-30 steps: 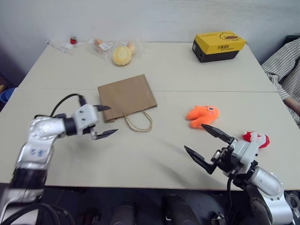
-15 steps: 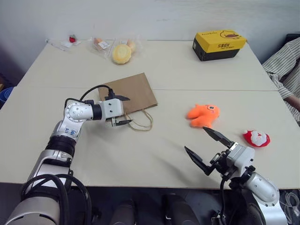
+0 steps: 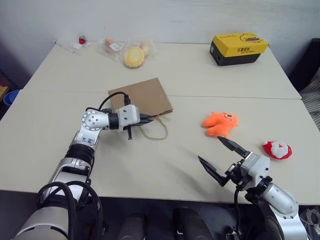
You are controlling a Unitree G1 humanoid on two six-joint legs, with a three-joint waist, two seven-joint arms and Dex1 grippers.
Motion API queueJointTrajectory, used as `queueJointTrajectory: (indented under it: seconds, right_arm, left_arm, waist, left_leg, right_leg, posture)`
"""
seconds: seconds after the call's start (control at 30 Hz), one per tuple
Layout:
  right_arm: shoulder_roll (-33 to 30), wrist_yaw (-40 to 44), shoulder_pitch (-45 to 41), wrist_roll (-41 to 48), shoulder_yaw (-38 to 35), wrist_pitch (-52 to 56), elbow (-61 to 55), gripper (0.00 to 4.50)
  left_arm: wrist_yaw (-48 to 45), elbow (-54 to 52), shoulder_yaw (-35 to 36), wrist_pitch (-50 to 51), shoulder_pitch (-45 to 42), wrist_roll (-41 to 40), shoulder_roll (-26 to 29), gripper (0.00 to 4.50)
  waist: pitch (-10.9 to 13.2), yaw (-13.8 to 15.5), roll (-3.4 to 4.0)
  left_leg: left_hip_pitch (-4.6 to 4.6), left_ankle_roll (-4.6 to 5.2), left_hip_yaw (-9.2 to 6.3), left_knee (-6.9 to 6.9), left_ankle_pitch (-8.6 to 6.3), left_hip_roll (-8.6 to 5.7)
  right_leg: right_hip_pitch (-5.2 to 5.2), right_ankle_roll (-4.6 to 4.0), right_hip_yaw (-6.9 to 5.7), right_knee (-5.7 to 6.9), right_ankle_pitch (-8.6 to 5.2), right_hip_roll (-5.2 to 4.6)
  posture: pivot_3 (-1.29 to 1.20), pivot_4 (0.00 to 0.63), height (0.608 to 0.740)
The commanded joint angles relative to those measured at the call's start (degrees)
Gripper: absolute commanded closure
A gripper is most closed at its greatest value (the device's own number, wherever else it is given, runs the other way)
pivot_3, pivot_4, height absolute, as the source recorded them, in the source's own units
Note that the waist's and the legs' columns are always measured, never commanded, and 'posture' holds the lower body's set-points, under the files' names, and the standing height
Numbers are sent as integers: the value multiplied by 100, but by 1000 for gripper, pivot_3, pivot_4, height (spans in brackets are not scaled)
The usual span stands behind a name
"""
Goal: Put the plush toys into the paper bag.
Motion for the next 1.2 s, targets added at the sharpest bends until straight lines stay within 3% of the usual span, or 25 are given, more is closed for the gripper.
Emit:
queueJointTrajectory:
  seconds: [0.03,0.07,0.17,0.33,0.5,0.53,0.9,1.2]
  right_arm:
    - [-64,2,-77,382,0,359,-325,0]
    - [-97,61,-127,454,59,475,-382,0]
    - [-163,151,-392,523,250,780,-501,644]
    - [-232,171,-1335,239,872,1549,-314,2406]
    - [-36,91,-2233,-96,1458,2084,55,4294]
    - [44,42,-2382,-163,1542,2146,151,4456]
    - [943,-459,-3500,-1150,2257,2343,1538,4456]
    - [1134,-533,-3514,-1633,2390,2216,2412,4456]
  left_arm:
    - [-702,-1417,288,1164,328,-1161,51,4488]
    - [-706,-1791,330,1508,444,-1347,73,4488]
    - [-491,-2747,470,2366,782,-1746,94,4500]
    - [-66,-4260,545,3610,1444,-2280,146,4500]
    - [321,-4857,575,4074,1659,-2317,84,4500]
    - [361,-4937,578,4158,1675,-2344,77,4500]
    - [653,-5436,607,4778,1744,-2713,-107,4500]
    - [830,-5490,1008,5208,1530,-3314,-123,4500]
  waist:
    - [0,-32,2]
    - [0,-48,3]
    - [1,-64,3]
    - [1,-74,3]
    - [1,-16,3]
    - [1,-12,3]
    - [1,-32,4]
    - [1,-55,4]
  left_leg:
    - [-7,-1,-4,9,-1,1]
    - [-4,-1,-3,9,-1,1]
    - [-3,-1,-8,17,-1,3]
    - [-1,0,-14,26,-1,1]
    - [-3,-2,-20,27,0,-1]
    - [-3,-2,-20,27,0,-1]
    - [-11,-4,-24,27,1,-2]
    - [-14,-5,-25,27,1,-2]
  right_leg:
    - [-3,0,-2,5,0,0]
    - [-2,0,2,5,0,0]
    - [-2,0,3,11,0,1]
    - [0,0,3,8,0,1]
    - [-1,0,1,4,0,1]
    - [0,0,1,4,0,1]
    - [-6,0,-2,8,0,1]
    - [-6,0,-4,9,0,1]
  posture:
    - [0,150,740]
    - [0,150,740]
    - [0,150,740]
    - [0,150,740]
    - [0,150,740]
    - [0,150,740]
    - [0,150,740]
    - [0,150,740]
